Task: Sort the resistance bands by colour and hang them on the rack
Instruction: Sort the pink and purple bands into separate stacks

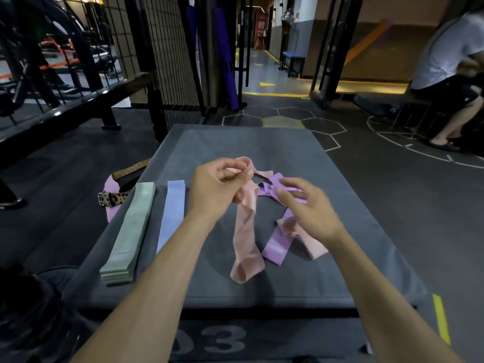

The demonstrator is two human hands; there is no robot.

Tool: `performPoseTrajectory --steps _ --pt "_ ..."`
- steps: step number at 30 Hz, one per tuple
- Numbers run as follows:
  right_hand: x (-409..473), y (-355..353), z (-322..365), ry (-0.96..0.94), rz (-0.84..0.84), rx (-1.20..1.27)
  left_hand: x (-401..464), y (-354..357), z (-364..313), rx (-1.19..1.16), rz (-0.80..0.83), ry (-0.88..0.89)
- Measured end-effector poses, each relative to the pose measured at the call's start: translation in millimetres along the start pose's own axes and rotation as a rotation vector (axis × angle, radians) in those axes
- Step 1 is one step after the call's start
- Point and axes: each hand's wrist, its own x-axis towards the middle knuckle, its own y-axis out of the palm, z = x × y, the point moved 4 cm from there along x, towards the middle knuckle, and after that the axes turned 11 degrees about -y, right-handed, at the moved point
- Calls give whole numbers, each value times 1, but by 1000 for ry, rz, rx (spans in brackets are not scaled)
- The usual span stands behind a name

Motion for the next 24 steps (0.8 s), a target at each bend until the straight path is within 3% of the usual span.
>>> performPoseTrajectory --steps 3,7,11,17,24 --pt "-2 33 21 -168 184 129 -6 4 -6 -57 23 -35" --pt "4 43 22 -236 82 140 -11 4 -8 -147 132 -75" --pt "5 39 22 -126 84 283 -4 -8 -6 -93 193 -28" --pt "2 33 22 59 61 497 3 -25 -5 149 56 124" --pt "1 43 27 135 86 645 2 -20 12 79 203 -143"
